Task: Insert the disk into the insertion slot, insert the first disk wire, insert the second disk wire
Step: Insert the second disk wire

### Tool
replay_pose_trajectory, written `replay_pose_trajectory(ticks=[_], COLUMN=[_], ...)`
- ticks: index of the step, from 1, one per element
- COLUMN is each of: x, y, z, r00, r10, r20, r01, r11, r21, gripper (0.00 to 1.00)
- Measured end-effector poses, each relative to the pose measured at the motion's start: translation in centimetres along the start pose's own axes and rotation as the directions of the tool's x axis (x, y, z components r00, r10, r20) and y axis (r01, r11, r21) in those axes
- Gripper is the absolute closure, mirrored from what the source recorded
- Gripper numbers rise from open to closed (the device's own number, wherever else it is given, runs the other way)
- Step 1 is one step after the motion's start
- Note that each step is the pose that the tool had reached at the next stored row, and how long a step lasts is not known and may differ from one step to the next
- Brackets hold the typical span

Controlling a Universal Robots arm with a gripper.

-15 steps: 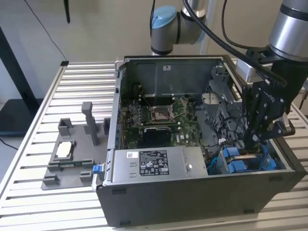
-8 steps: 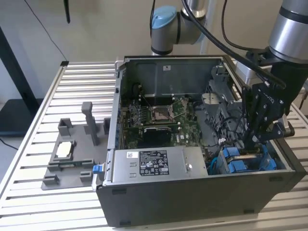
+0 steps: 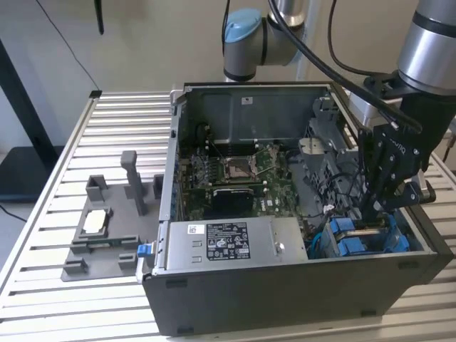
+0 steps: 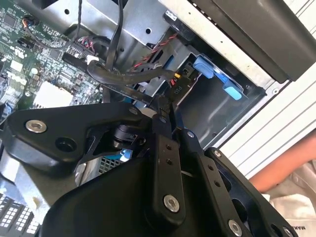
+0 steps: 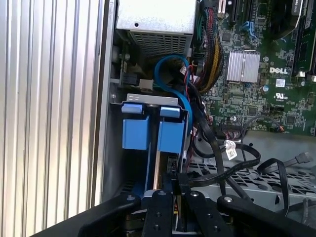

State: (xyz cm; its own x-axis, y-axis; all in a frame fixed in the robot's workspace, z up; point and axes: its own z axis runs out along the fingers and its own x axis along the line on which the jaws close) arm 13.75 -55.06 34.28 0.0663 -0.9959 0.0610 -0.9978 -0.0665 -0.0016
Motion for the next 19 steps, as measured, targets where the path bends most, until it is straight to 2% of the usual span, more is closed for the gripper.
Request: replay_pose_trajectory(ticks=[6,19], x=[-0.07,-0.09], y=[0.0,0.0], z=[0.1,0.67], r00=[1.0,1.0], r10=[0.0,0.0], r20=[0.0002,-0.0002], r01=[0.0,0.0], r11=[1.0,1.0], r21=[0.0051,0.0052], gripper=[0.84,0.84])
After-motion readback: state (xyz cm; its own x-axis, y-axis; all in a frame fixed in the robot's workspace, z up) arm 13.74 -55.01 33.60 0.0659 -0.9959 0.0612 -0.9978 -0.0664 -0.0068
